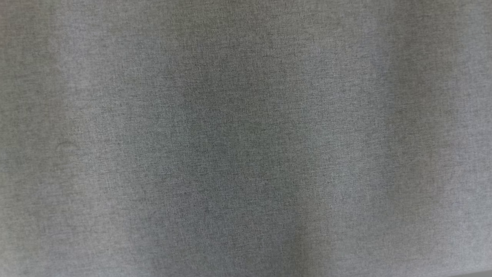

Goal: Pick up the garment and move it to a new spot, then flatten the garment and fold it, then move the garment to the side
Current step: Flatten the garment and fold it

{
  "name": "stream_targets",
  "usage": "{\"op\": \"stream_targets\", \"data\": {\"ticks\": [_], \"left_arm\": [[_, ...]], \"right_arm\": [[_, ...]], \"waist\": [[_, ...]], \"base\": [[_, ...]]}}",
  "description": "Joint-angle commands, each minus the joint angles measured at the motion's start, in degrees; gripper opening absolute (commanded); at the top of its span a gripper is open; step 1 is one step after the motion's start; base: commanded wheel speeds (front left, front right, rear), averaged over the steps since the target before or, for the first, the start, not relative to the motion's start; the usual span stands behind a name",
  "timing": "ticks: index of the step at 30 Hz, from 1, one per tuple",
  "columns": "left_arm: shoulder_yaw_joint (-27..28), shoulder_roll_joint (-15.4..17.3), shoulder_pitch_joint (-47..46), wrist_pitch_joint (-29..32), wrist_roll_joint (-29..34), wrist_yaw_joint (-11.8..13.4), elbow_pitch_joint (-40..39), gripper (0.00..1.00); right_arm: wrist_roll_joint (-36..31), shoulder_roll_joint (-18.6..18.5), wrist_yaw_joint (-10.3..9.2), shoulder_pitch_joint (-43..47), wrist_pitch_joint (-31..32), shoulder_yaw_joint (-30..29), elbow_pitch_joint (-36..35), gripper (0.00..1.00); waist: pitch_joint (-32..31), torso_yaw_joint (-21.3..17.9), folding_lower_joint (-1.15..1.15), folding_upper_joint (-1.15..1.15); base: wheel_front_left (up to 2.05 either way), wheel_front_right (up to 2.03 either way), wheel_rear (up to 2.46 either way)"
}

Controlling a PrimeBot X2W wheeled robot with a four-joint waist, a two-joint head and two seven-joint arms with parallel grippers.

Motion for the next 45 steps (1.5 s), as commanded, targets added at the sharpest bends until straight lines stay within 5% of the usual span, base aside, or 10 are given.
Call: {"op": "stream_targets", "data": {"ticks": [1, 20, 26, 34, 45], "left_arm": [[0.39, 0.16, -0.86, -1.09, -0.66, -0.21, 0.77, 0.00], [-1.17, -0.82, 2.09, -7.36, -2.35, -1.23, 5.12, 0.00], [-3.23, -1.10, 10.55, -9.55, -3.47, -1.22, 0.30, 0.00], [-2.44, 3.10, 33.16, -10.24, -6.05, -1.13, -15.18, 0.00], [4.25, 8.28, 78.08, -10.10, -8.33, 11.52, -52.37, 0.00]], "right_arm": [[-0.31, 0.42, 0.03, -0.97, -0.53, 0.27, 0.51, 0.00], [-1.35, 1.00, 0.03, 0.58, -2.37, 4.44, 1.12, 0.00], [2.30, -0.05, 0.03, 7.35, -3.79, 5.96, -3.25, 0.00], [9.67, -2.50, 0.02, 25.56, -5.70, 8.76, -13.72, 0.00], [17.46, -3.60, 0.02, 55.46, -6.39, 11.17, -29.87, 0.00]], "waist": [[0.31, 0.11, 0.00, -0.01], [0.63, 2.31, 0.00, -0.01], [-0.95, 3.73, 0.00, -0.01], [-6.30, 4.33, 0.00, -0.01], [-15.05, 1.00, 0.00, -0.01]], "base": [[0.00, 0.00, 0.00], [0.00, 0.00, 0.00], [0.00, 0.00, 0.00], [0.00, 0.00, 0.00], [0.00, 0.00, 0.00]]}}
